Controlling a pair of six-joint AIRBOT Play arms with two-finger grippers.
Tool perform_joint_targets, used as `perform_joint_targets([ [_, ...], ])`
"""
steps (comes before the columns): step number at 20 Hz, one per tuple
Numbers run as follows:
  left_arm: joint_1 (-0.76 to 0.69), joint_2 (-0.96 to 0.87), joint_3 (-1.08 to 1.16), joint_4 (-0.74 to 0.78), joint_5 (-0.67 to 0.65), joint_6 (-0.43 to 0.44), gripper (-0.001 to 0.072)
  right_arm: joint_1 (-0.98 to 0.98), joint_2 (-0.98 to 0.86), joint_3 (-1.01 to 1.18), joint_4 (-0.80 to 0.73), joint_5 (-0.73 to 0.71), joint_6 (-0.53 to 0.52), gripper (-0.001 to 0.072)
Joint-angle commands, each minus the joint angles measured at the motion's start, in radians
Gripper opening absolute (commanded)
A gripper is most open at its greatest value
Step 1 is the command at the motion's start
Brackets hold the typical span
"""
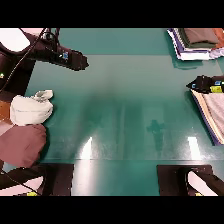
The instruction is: Fold the shirts.
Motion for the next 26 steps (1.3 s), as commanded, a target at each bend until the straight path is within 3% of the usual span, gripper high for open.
perform_joint_targets([
  [1, 0.000, 0.000, 0.000, 0.000, 0.000, 0.000, 0.0032, 0.002, 0.001, 0.001, 0.001, 0.005, 0.000, 0.0016],
  [13, 0.000, 0.000, 0.000, -0.004, 0.005, 0.000, 0.0032, 0.002, 0.001, 0.001, 0.002, 0.029, 0.000, 0.0016],
  [15, 0.000, 0.000, 0.000, -0.026, 0.076, 0.001, 0.0032, 0.002, 0.001, 0.001, 0.002, 0.029, 0.000, 0.0016],
  [17, 0.024, 0.009, 0.002, 0.046, 0.068, -0.007, 0.0032, 0.002, 0.001, 0.001, 0.002, 0.032, 0.000, 0.0016],
  [20, 0.164, 0.054, -0.003, 0.224, -0.068, -0.090, 0.0032, 0.001, 0.001, 0.001, 0.001, 0.048, 0.000, 0.0016],
  [22, 0.294, 0.096, -0.027, 0.287, -0.134, -0.089, 0.0032, 0.000, 0.001, 0.001, 0.001, 0.057, 0.000, 0.0016],
  [26, 0.552, 0.155, -0.146, 0.299, -0.177, -0.087, 0.0032, 0.000, 0.001, 0.001, 0.002, 0.057, 0.000, 0.0016],
])
